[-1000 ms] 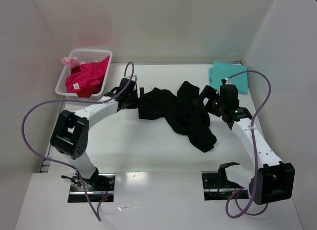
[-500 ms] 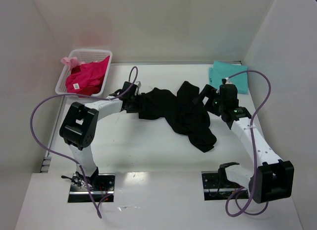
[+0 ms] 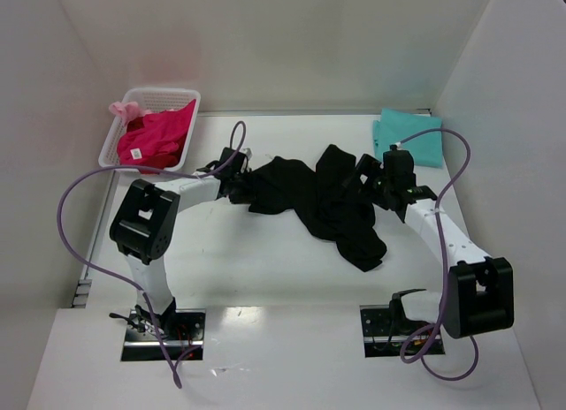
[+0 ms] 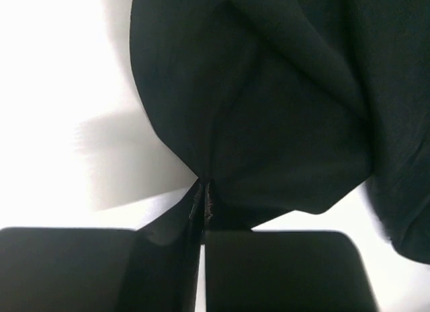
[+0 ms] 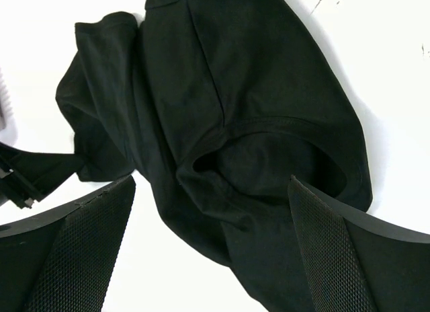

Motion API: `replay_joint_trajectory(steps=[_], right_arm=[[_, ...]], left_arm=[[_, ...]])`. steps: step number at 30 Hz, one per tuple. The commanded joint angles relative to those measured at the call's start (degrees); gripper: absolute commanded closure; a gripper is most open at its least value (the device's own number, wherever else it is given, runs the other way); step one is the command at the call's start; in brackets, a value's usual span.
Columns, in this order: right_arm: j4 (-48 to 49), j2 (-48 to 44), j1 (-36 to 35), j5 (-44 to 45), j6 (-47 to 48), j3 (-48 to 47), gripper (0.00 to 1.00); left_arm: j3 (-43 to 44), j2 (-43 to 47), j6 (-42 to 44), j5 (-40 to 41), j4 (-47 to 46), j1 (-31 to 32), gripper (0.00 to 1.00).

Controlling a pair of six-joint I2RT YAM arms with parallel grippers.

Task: Fold and stack the t-shirts
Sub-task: Flatten out the tshirt

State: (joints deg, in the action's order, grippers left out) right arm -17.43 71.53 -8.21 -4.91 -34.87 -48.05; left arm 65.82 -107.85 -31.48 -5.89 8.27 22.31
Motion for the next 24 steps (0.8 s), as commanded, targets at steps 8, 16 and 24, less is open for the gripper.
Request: replay_joint_trajectory(steps=[8, 16, 24], right_arm=[[4.15, -1.03, 0.39, -0.89, -0.28, 0.59, 0.00], [5.64, -4.46, 0.39, -5.11, -2.48, -1.69, 0.00], [10.99, -7.89, 0.39, -10.46, -2.66, -2.84, 0.00]], left_arm=[[13.15, 14.49, 4.67, 1.32, 10.95, -0.24, 1.00], [48.98, 14.52, 14.77, 8.87, 22.22, -0.24, 1.00], [87.35, 2.58, 17.60, 11.43, 33.37, -0.24, 1.00]])
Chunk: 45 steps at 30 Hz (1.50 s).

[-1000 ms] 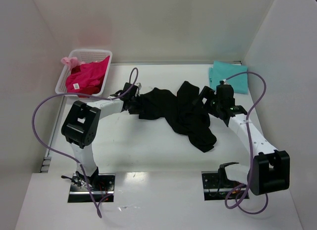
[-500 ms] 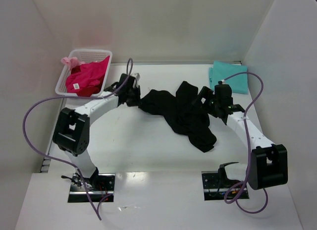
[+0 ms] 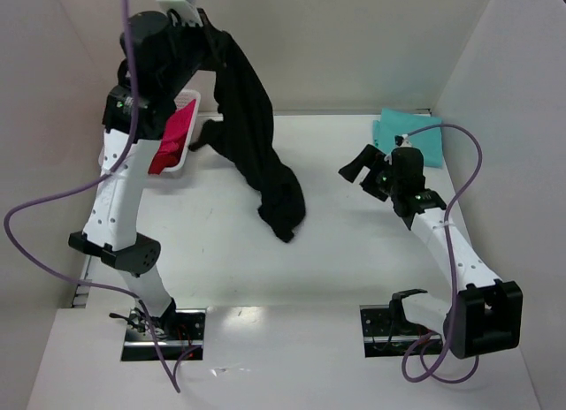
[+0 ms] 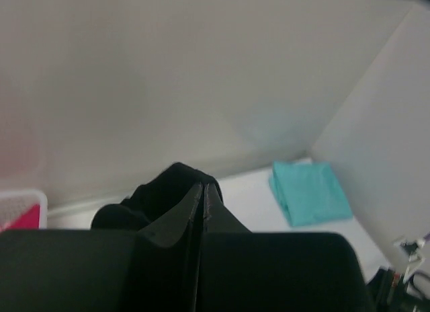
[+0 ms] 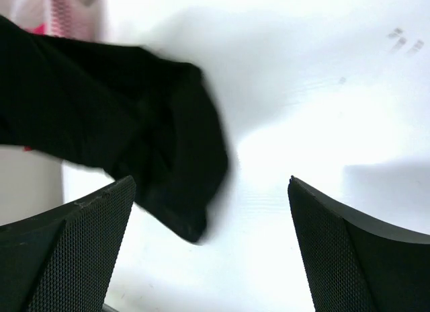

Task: Fold and stack the t-shirts
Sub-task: Flatten out the tshirt

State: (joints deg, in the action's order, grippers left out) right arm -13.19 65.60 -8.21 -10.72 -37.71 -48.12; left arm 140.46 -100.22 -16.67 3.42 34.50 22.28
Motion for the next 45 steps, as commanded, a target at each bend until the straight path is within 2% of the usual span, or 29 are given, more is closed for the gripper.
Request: replay_joint_trajectory(steps=[1, 4, 9, 15, 21, 25, 28, 31, 34, 38, 42, 45], right_arm=[[7.73, -2.49, 0.39, -7.44, 0.18, -2.77, 0.00], [10.19, -2.50, -0.14, -10.98, 0.18, -3.30, 0.00], [12.05, -3.03, -6.11, -10.46, 2.38, -3.30, 0.00], [19.77, -4.17, -10.86, -9.06, 2.38, -1.63, 0.00], [21.63, 3.98, -13.85, -9.66, 3.25, -4.95, 0.00], [22.77, 9.00, -19.63, -7.76, 4.48, -6.99, 0.00], [21.47, 10.25, -24.29, -5.72, 7.46, -7.69, 0.00], [20.05, 11.56, -28.25, -1.07, 9.33, -8.22, 0.00], [20.05, 11.56, -28.27, 0.34, 10.12, -6.90, 0.00], [24.34, 11.04, -28.27, -0.27, 10.12, -5.67, 0.00], [31.46, 9.89, -28.79, -4.48, 6.79, -4.18, 0.00], [30.59, 12.35, -28.79, -7.20, 3.00, -6.63, 0.00]], left_arm=[[14.03, -5.07, 2.78, 2.12, 7.16, 0.30, 1.00], [12.48, -3.93, 3.31, 2.81, 7.16, 1.44, 1.00], [7.90, -1.21, 4.88, 3.69, 7.69, 2.68, 1.00], [1.85, 5.20, 5.94, 4.75, 7.69, 3.82, 1.00], [-4.57, 18.63, 4.81, 4.75, 7.16, 3.82, 1.00], [-10.36, 25.50, 3.75, 5.62, 3.92, 3.82, 1.00], [-13.63, 27.00, 3.75, 7.65, 2.25, 3.82, 1.00], [-17.83, 28.94, 3.75, 10.27, -3.54, 3.82, 1.00], [-18.38, 28.95, 4.36, 11.70, -4.18, 3.82, 1.00], [-19.52, 28.42, 4.36, 11.70, -4.18, 3.82, 1.00], [-21.81, 28.95, 4.36, 10.65, -4.18, 3.82, 1.00], [-24.79, 30.09, 4.36, 10.64, -4.79, 3.82, 1.00]])
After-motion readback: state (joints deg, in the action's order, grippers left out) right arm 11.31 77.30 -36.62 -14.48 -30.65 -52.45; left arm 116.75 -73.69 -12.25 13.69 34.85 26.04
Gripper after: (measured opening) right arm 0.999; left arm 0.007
